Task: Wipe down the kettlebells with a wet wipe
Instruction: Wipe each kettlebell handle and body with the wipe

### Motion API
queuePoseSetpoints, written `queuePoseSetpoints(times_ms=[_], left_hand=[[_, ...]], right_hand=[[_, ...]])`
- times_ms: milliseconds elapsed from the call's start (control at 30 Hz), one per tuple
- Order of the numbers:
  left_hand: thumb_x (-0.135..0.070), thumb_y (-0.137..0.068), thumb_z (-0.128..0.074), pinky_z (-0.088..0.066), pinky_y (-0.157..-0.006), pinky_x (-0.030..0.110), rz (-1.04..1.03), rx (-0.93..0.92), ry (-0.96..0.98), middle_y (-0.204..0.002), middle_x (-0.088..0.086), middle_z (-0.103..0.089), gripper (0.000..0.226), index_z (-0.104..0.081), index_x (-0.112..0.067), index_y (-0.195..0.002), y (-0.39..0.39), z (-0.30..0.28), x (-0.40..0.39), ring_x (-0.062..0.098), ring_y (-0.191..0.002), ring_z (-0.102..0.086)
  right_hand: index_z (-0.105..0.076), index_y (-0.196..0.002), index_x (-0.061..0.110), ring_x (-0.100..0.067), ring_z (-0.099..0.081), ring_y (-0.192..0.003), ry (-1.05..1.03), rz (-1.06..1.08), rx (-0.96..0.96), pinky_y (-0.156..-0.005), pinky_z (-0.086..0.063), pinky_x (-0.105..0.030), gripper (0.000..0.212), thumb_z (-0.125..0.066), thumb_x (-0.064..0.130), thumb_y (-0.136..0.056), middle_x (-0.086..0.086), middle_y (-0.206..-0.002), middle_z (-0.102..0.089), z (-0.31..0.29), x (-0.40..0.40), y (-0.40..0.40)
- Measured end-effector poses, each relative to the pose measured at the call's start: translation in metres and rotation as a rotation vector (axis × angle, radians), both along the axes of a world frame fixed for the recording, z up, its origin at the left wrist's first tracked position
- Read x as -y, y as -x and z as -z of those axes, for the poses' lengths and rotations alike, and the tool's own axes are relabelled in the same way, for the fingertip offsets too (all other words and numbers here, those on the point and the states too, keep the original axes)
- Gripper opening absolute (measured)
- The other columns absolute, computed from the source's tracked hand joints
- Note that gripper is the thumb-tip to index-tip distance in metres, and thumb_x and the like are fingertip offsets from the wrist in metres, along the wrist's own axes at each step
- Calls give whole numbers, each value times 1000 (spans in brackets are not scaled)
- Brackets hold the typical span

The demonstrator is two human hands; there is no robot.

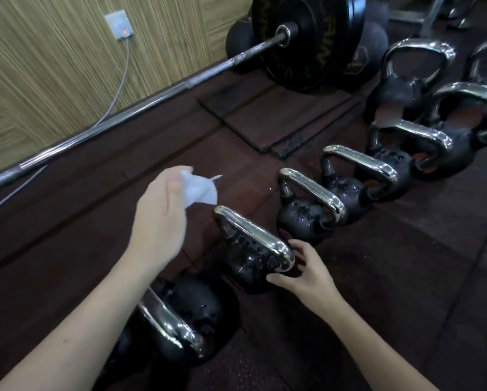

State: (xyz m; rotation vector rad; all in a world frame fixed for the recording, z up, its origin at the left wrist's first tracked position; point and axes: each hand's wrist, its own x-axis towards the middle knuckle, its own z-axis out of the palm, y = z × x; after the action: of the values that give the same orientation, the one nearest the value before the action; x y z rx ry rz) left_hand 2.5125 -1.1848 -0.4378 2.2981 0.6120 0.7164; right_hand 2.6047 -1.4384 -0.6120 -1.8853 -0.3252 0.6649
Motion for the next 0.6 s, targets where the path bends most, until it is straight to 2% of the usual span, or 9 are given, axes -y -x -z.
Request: queuePoseSetpoints(times_ms=[33, 67, 100, 200, 267, 367, 433, 533, 600], left_hand=[[-36, -114, -25, -40, -115, 35, 80, -31, -88, -136, -7, -66, 49, -67, -21, -134, -9, 7, 4, 13, -129, -57], [-37, -113, -21, -37, -116, 34, 192, -104, -173, -141, -7, -64, 53, -65, -22, -139, -17, 14, 11, 15, -134, -54], [-37, -113, -18, -34, -118, 36, 311, -212, -264, -144, -6, -63, 56, -63, -23, -142, -23, 22, 19, 18, -138, -52], [-38, -110, -21, -26, -122, 40, 490, -450, -563, -141, 1, -65, 58, -66, -14, -137, -26, 46, 42, 27, -141, -51], [-48, -109, -19, -27, -121, 39, 504, -497, -528, -131, -4, -67, 63, -67, -16, -133, -25, 47, 49, 22, -136, -52], [-46, -110, -15, -42, -101, 40, 555, -494, -649, -97, -6, -62, 56, -65, -21, -102, -35, 47, 58, 21, -99, -55], [-42, -110, -22, -45, -88, 43, 588, -483, -688, -86, -3, -56, 48, -61, -21, -92, -42, 47, 73, 23, -85, -51], [-42, -110, -33, -43, -82, 40, 726, -461, -753, -86, -2, -53, 39, -62, -19, -95, -40, 51, 89, 22, -80, -49], [-45, -109, -31, -40, -85, 36, 802, -449, -688, -90, -4, -53, 40, -62, -20, -100, -41, 48, 74, 20, -83, -49]], right_hand=[[-46, -150, 41, -5, -50, -139, 31, -35, -30, -118, -44, -37, 127, -98, 67, -37, 16, -149, -54, 2, -3, -7], [-41, -155, 43, -6, -50, -141, 60, -71, -46, -121, -42, -38, 140, -99, 67, -30, 16, -152, -53, 4, -7, -11], [-39, -157, 44, -6, -51, -141, 73, -98, -49, -122, -41, -39, 143, -100, 62, -29, 17, -153, -54, 5, -10, -14], [-40, -156, 47, -3, -59, -132, 101, -121, -46, -119, -44, -33, 131, -104, 37, -42, 18, -140, -65, 13, -15, -12], [-39, -158, 45, -2, -60, -129, 88, -127, -49, -117, -44, -26, 125, -104, 27, -52, 18, -137, -65, 15, -15, -10], [-40, -157, 45, -1, -59, -131, 43, -110, -48, -116, -45, -26, 123, -103, 30, -52, 17, -139, -65, 18, -14, -10], [-46, -154, 42, 2, -59, -129, 44, -125, -13, -113, -46, -25, 116, -102, 35, -53, 21, -136, -67, 18, -14, -9], [-62, -139, 32, 5, -64, -118, 66, -130, -6, -100, -54, -28, 87, -99, 37, -61, 26, -122, -71, 22, -13, -7], [-56, -146, 35, 5, -62, -123, 45, -119, -22, -106, -53, -30, 98, -99, 41, -57, 24, -130, -69, 23, -14, -8]])
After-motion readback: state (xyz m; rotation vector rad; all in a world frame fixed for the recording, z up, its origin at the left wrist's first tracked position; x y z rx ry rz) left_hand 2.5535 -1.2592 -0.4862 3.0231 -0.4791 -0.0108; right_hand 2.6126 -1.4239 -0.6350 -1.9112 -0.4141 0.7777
